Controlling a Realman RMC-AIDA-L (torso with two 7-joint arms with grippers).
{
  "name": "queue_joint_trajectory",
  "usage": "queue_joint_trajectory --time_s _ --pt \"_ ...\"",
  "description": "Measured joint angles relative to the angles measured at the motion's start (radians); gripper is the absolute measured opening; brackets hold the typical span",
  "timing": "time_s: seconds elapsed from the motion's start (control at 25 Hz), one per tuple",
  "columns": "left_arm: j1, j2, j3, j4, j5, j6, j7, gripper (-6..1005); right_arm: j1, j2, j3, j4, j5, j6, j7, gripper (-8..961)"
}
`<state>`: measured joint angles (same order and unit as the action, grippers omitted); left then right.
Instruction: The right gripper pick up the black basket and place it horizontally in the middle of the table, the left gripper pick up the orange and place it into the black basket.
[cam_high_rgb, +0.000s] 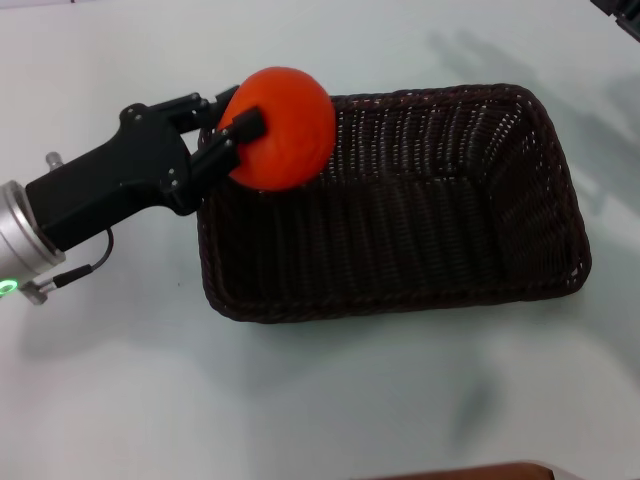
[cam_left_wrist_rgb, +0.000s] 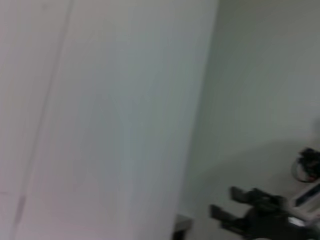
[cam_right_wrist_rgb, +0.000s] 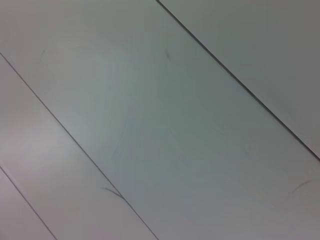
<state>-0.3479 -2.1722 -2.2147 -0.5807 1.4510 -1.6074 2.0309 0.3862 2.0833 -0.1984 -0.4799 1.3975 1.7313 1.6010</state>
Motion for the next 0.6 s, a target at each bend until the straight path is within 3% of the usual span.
queue_joint_trajectory --time_s 0.2,0.32,0.52,0.6 --pt "0.018 0.004 -0.005 0.027 -0.014 0.041 0.046 184 -0.003 0.003 0.006 0.022 0.0 0.007 -0.056 642" --pt "0.044 0.005 -0.035 0.03 -0.016 0.069 0.085 399 -0.001 0.003 0.032 0.057 0.001 0.007 -0.13 644" --pt "0.091 0.003 -0.216 0.141 -0.098 0.095 0.281 669 -0.005 0.005 0.1 0.141 0.022 0.007 -0.329 648" --pt "0.108 0.005 -0.321 0.206 -0.155 0.093 0.38 708 -0.012 0.005 0.134 0.19 0.035 0.005 -0.443 650"
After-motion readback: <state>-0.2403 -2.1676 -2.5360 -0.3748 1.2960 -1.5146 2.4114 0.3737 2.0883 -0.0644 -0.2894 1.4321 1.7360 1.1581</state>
